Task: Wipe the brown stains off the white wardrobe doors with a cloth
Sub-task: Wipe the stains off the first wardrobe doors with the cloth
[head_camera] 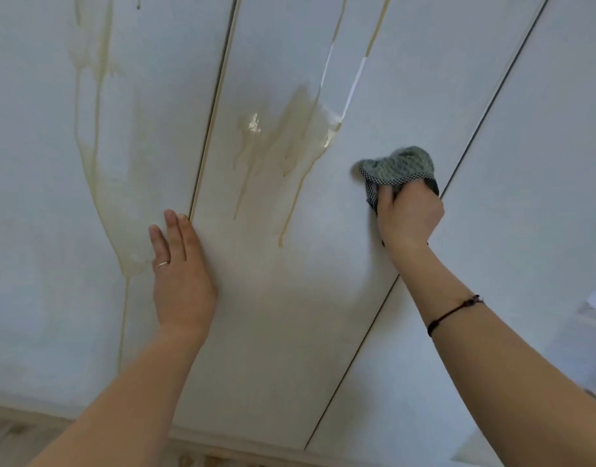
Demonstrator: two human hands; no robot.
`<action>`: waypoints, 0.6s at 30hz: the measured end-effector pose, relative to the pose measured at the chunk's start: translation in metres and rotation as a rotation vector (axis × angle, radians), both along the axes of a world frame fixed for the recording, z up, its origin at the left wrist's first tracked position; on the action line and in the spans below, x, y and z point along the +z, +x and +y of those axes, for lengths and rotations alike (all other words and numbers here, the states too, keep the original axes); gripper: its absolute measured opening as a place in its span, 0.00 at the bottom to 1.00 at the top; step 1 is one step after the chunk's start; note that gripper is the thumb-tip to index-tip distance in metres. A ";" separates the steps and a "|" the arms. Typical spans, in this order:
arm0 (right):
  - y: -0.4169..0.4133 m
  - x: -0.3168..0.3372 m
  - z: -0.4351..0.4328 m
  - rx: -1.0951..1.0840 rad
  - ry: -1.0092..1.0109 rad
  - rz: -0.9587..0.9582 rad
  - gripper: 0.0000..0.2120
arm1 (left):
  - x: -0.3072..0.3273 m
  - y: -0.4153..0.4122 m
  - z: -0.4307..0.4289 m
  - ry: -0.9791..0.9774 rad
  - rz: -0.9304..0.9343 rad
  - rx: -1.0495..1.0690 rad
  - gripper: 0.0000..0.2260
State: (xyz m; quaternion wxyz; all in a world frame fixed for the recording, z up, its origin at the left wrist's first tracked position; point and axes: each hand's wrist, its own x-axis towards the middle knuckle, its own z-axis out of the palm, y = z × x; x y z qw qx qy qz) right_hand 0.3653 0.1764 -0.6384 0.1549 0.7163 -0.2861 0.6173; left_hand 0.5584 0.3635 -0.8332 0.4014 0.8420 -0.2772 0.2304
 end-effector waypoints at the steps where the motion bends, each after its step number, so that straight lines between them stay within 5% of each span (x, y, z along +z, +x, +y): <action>1: 0.004 0.002 0.000 0.015 -0.035 0.003 0.14 | 0.001 0.000 0.000 -0.001 0.001 -0.011 0.38; 4: 0.013 -0.024 0.007 0.058 -0.180 0.189 0.11 | 0.000 0.002 0.004 -0.001 0.004 -0.046 0.39; 9: 0.016 -0.114 0.003 0.398 -0.710 0.973 0.09 | -0.002 0.005 0.007 -0.008 -0.004 -0.079 0.40; 12: 0.022 -0.104 0.004 0.473 -0.846 1.196 0.08 | -0.003 0.005 0.005 -0.054 0.000 -0.088 0.40; 14: 0.035 -0.072 0.012 0.429 -0.792 1.134 0.06 | -0.004 0.004 0.001 -0.075 0.011 -0.093 0.39; 16: 0.052 -0.029 0.025 0.306 -0.507 0.833 0.09 | -0.004 0.004 0.000 -0.082 0.009 -0.092 0.39; 18: 0.068 0.013 0.035 0.100 -0.485 0.462 0.13 | -0.004 0.005 0.003 -0.074 0.012 -0.092 0.40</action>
